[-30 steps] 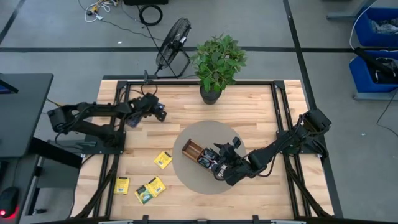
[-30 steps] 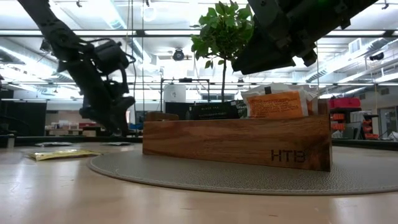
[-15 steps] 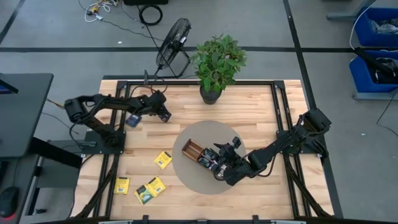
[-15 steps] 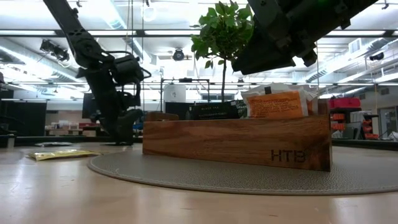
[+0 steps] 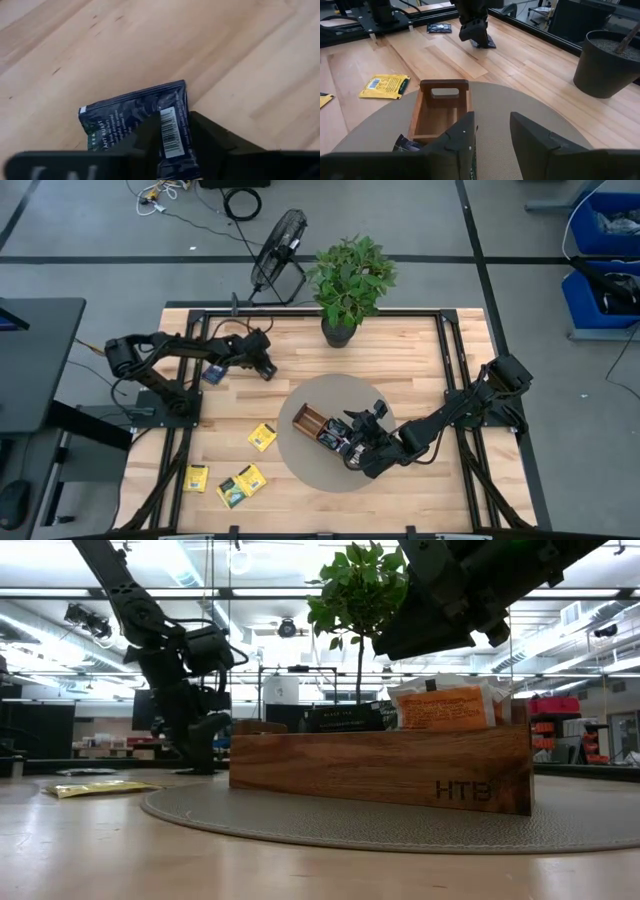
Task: Pick & Place Tea
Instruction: Put the purple tea bag into the middle section of the wooden organizer
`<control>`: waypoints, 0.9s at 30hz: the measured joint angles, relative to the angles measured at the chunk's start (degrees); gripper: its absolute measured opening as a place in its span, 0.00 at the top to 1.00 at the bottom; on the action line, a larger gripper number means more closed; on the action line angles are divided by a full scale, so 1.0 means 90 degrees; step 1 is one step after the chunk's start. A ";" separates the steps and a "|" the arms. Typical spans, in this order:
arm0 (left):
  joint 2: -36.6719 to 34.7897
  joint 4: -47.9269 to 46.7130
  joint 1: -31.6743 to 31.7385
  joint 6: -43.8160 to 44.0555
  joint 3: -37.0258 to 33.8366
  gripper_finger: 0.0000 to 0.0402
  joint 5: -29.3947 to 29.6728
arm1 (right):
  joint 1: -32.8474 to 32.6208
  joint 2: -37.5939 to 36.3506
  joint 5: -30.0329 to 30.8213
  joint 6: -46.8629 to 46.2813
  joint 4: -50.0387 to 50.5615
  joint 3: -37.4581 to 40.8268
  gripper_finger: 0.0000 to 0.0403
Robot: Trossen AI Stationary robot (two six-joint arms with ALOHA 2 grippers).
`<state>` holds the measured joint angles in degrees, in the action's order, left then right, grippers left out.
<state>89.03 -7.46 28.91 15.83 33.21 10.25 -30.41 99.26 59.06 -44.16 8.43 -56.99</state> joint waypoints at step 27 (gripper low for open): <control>-0.2156 -0.0416 -0.2334 0.0764 -0.0029 0.93 -0.2350 | 0.0008 0.0002 0.0001 -0.0015 0.0087 0.0000 0.67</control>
<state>69.63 -11.21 7.90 22.71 32.95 -10.90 -30.34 99.29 59.07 -44.29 9.21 -56.99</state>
